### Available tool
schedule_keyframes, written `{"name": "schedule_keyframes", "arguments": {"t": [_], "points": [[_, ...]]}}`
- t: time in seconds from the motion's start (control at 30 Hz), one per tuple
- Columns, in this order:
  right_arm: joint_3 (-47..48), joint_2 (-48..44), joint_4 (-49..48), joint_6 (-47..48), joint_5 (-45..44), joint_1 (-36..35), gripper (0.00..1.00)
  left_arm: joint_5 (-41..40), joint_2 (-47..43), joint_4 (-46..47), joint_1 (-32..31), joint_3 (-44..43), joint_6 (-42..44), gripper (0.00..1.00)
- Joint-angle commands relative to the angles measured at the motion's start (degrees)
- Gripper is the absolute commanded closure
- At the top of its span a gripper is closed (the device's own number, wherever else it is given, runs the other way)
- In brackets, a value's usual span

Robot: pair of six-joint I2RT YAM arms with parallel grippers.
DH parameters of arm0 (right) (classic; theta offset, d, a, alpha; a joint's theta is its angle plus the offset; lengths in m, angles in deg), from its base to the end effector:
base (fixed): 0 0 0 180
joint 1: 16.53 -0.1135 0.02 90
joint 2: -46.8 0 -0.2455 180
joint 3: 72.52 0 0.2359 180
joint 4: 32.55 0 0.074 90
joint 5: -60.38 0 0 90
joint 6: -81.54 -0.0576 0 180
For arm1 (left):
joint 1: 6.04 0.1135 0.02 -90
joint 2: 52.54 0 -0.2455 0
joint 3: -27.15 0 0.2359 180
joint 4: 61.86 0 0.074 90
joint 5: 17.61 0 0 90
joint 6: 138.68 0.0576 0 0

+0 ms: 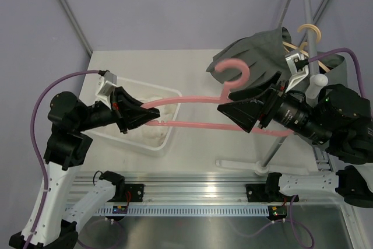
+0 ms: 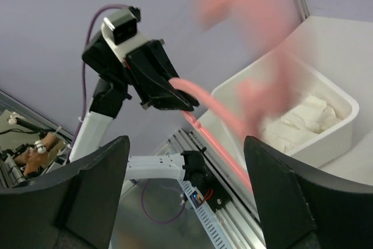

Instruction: Remove the skirt from the hanger

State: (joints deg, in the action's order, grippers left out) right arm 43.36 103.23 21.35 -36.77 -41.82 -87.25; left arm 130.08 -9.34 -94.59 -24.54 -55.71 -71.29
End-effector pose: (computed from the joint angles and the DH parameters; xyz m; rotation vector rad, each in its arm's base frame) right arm 0.0557 0.1223 0.5338 -0.4015 1.5536 1.2250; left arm 0.1047 -0.0864 0.4448 0.8219 1.4340 -1.2802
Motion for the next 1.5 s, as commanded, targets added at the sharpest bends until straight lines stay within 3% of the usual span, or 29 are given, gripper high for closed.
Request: {"name": "schedule_keyframes", "arguments": {"t": [0.0,0.27,0.37,0.43,0.47,0.5,0.53,0.57,1.03,1.33,1.47], "points": [[-1.6,-0.4,2.9,-0.5,-1.2,-1.1,0.11,-8.6,-1.5,-6.2,0.6,-4.5,3.6,1.0],[-5.9,-3.2,7.6,-1.7,-3.8,-1.2,0.0,-10.8,-4.5,-10.0,0.6,-10.6,2.8,1.0],[-6.7,-3.5,7.9,-1.7,-1.8,-1.2,0.03,-10.3,-4.5,-9.9,0.7,-11.9,2.1,1.0],[-7.2,-2.9,7.5,-1.6,2.2,-1.2,0.13,-9.3,-3.7,-9.3,0.6,-12.3,1.9,1.0],[-7.4,-2.6,7.3,-1.5,3.8,-1.2,0.22,-9.0,-3.6,-8.6,0.7,-11.9,1.3,1.0],[-7.7,-1.7,7.0,-1.4,5.7,-1.2,0.59,-8.7,-3.3,-7.5,0.6,-11.7,1.2,1.0],[-8.7,-1.2,7.0,-1.7,8.3,-1.3,0.87,-8.2,-2.8,-6.9,0.7,-11.5,1.0,1.0],[-9.3,-0.3,7.2,-2.1,8.9,-1.3,1.0,-8.0,-2.4,-6.3,0.7,-11.0,0.6,1.0],[-37.2,-6.2,-5.8,-11.1,14.1,-3.7,1.0,-7.0,5.0,6.2,0.7,-8.8,-3.0,1.0],[-41.5,-1.2,-8.7,-11.6,12.6,-9.9,1.0,-5.5,10.8,19.9,0.5,-12.8,-10.0,1.0],[-42.7,0.4,-12.8,-12.1,12.6,-10.8,1.0,-6.3,13.7,20.2,-1.6,-16.1,-11.1,1.0]]}}
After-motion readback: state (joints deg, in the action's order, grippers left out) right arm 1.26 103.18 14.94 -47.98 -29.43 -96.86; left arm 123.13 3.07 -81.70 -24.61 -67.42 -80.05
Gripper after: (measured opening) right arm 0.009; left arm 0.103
